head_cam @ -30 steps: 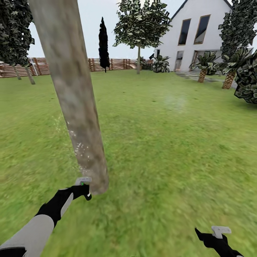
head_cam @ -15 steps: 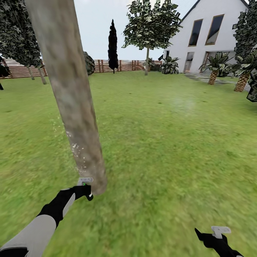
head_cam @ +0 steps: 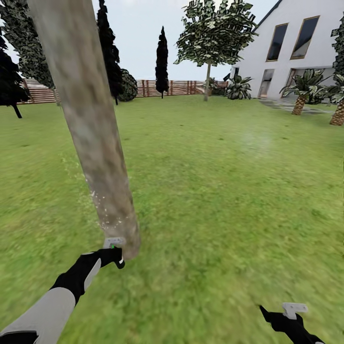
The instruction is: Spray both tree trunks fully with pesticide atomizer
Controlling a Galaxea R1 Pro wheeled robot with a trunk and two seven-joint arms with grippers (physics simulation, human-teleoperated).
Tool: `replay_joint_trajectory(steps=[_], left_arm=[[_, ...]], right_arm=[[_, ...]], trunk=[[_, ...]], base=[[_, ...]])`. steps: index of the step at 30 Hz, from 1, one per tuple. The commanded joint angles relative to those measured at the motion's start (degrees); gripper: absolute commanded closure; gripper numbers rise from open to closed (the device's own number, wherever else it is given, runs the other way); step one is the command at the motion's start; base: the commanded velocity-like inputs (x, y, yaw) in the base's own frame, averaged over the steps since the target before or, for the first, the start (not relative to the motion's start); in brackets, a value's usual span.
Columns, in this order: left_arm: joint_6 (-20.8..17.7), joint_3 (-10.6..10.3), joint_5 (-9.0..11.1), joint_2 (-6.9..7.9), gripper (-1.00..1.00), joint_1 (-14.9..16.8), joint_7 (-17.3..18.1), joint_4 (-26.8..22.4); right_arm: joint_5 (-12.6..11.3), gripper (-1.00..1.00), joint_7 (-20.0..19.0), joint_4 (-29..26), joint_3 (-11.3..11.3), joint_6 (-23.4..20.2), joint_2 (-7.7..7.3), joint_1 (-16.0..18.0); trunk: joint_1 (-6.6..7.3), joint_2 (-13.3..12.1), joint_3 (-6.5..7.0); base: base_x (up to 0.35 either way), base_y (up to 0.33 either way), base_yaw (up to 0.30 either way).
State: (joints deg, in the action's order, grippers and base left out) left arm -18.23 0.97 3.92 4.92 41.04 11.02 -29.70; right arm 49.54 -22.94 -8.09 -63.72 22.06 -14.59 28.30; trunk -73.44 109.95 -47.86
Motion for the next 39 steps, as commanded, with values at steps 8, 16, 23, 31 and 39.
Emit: replay_joint_trajectory(steps=[8,16,23,31,39], left_arm=[[-0.05,-0.04,0.03,0.00,1.00,0.01,-0.03,0.07],[-0.03,-0.04,0.03,-0.14,1.00,0.00,-0.03,0.08],[-0.05,-0.01,-0.05,-0.35,1.00,0.02,-0.03,0.00],[-0.02,-0.01,-0.05,-0.35,1.00,0.00,-0.11,-0.01],[-0.05,-0.01,-0.12,-0.33,1.00,0.00,-0.24,-0.01]], right_arm=[[0.03,-1.00,0.00,0.01,0.00,0.00,0.00,0.00],[0.03,-1.00,0.00,0.01,0.00,-0.01,0.00,0.00],[0.03,-1.00,0.00,0.01,0.00,-0.01,0.00,0.00],[0.03,-1.00,0.00,0.01,0.00,-0.02,0.00,-0.26],[0.03,-1.00,0.00,0.01,0.00,0.00,0.00,-0.44]], trunk=[[0.00,0.00,0.00],[0.00,0.00,0.00],[0.00,0.00,0.00],[0.00,0.00,0.00],[0.00,0.00,0.00]], base=[[0.050,-0.275,0.140],[0.096,-0.275,0.259],[0.029,-0.275,0.060],[-0.103,-0.272,0.269],[0.119,-0.258,0.267]])
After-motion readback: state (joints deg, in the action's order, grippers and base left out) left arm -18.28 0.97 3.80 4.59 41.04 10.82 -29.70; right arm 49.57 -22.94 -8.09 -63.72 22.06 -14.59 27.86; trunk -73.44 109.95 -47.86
